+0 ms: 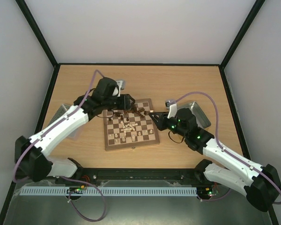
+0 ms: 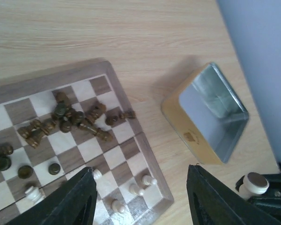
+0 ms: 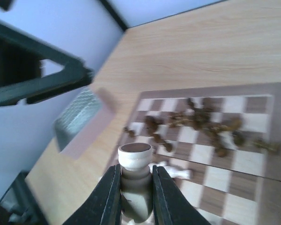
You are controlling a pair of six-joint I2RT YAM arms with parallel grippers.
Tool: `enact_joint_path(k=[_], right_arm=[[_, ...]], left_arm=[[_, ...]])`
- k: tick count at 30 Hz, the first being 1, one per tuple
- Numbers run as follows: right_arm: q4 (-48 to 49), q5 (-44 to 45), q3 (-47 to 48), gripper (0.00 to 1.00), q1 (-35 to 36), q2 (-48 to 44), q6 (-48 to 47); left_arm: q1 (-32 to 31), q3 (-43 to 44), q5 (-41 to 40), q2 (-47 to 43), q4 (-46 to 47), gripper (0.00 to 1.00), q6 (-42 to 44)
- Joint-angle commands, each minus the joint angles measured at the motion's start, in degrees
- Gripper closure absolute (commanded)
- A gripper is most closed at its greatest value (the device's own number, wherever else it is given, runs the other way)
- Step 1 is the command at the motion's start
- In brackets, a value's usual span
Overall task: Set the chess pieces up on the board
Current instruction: Place the chess piece on the chessboard.
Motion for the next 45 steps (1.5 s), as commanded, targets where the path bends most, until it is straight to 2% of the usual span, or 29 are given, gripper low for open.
enact_joint_path(k=[1, 4, 8, 11, 15, 22, 25, 30, 35, 39, 41, 42, 45], right_arm=[[10.3, -16.1, 0.9, 0.86, -0.2, -0.4, -8.2], [8.8, -21.6, 4.8, 0.86, -0.1, 2.3, -12.1], [4.9, -25.5, 9.5, 0.86, -0.1, 6.3, -16.9], [2.3, -26.9, 12.0, 0.86, -0.1, 8.7, -19.1], [0.3, -26.6, 13.6, 0.86, -0.1, 11.0, -20.5], [0.2, -22.1, 13.8, 0.86, 0.0, 12.4, -20.4], [0.7, -20.6, 13.9, 0.86, 0.0, 12.8, -19.8], [1.9, -19.7, 13.8, 0.86, 0.0, 13.2, -19.2], [2.5, -18.2, 14.0, 0.85, 0.0, 13.5, -18.3], [2.9, -17.8, 13.9, 0.73, -0.1, 13.3, -16.0], [3.0, -18.2, 13.3, 0.6, -0.1, 12.4, -13.5], [3.7, -18.3, 12.7, 0.54, 0.0, 11.8, -11.8], [7.7, -18.1, 9.9, 0.45, 0.0, 8.8, -3.2]], left_arm=[[1.3, -4.7, 13.0, -4.2, 6.6, 0.4, -3.5], [1.4, -5.9, 21.3, -5.4, 10.0, 0.33, -4.4], [1.4, -7.5, 27.8, -5.9, 12.7, 0.32, -5.7], [1.3, -7.7, 29.4, -5.0, 12.5, 0.37, -5.5], [1.4, -8.4, 31.1, -4.4, 12.8, 0.51, -5.9], [1.4, -9.5, 31.0, -5.5, 12.6, 0.5, -6.8], [1.4, -10.1, 31.6, -5.5, 12.6, 0.57, -7.2], [1.4, -10.7, 32.8, -5.3, 13.5, 0.81, -7.9], [1.4, -10.9, 33.4, -5.2, 14.2, 0.91, -8.7], [1.4, -11.1, 32.5, -5.7, 15.1, 0.92, -10.1], [1.4, -11.2, 31.7, -6.1, 15.9, 0.92, -11.4], [1.4, -11.2, 30.8, -6.4, 16.6, 0.91, -12.3], [1.4, -11.5, 29.6, -7.3, 20.9, 0.91, -16.8]])
